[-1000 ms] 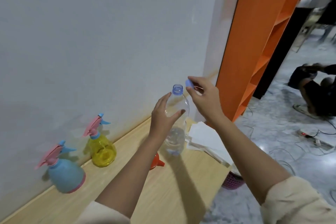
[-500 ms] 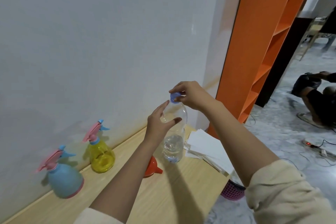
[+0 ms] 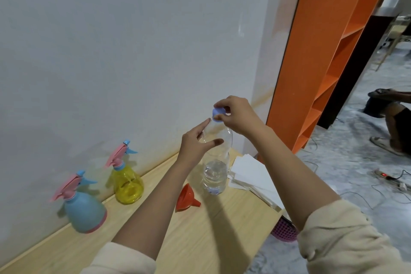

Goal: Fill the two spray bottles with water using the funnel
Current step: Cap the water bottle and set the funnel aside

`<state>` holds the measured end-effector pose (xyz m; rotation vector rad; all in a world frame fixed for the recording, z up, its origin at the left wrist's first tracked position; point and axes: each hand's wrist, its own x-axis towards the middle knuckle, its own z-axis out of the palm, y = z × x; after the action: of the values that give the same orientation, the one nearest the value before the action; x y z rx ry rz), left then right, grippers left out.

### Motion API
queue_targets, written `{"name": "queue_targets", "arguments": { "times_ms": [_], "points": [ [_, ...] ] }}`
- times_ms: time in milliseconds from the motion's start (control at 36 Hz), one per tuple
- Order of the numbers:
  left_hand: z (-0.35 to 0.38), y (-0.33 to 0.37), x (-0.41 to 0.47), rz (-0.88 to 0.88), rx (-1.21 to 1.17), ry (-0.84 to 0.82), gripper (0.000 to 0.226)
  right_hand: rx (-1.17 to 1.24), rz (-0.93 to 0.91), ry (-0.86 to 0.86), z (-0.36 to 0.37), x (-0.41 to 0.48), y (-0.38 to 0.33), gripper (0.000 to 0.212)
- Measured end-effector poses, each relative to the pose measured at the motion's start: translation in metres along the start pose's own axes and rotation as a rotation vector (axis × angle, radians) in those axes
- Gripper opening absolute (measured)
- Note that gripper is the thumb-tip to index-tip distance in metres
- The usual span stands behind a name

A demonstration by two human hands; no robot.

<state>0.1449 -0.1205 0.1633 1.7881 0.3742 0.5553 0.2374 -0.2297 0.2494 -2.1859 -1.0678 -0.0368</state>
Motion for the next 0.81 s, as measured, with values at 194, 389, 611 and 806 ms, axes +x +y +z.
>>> {"name": "queue_targets", "arguments": {
  "times_ms": [194,389,611,806],
  "points": [
    [-0.009,-0.003,0.001,-0.02,-0.051,-0.07,0.076,0.203,-0.031,-0.095,-0.005,-0.006,0.005,0.033],
    [-0.006,-0.004,0.0,-0.016,-0.083,-0.067,0.076,0.185,-0.009,-0.022,0.001,-0.006,0.01,0.032],
    [-0.002,-0.003,0.0,-0.006,-0.067,-0.04,0.075,-0.002,0.057,0.087,0.017,0.002,0.01,0.037],
    [-0.003,-0.001,0.0,-0.003,-0.066,-0.048,0.076,0.052,0.108,0.148,0.025,-0.003,0.005,0.038]
  ]
}}
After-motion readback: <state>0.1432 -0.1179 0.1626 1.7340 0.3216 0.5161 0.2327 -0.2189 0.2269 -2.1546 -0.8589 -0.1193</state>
